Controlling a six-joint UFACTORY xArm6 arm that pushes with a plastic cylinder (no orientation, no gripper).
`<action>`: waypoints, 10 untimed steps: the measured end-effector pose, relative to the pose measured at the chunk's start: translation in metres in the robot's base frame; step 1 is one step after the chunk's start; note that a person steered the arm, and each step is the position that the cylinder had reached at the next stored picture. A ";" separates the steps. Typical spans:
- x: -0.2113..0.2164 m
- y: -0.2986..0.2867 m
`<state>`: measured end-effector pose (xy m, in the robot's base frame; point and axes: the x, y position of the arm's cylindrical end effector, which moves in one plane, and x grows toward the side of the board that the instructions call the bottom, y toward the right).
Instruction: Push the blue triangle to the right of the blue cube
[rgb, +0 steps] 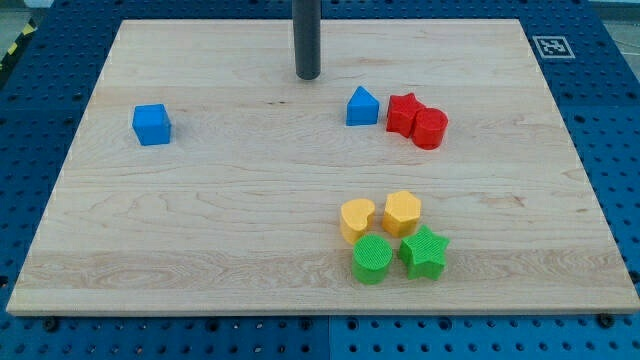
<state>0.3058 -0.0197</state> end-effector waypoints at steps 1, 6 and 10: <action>0.000 0.029; 0.032 0.087; 0.060 0.101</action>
<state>0.3654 0.0815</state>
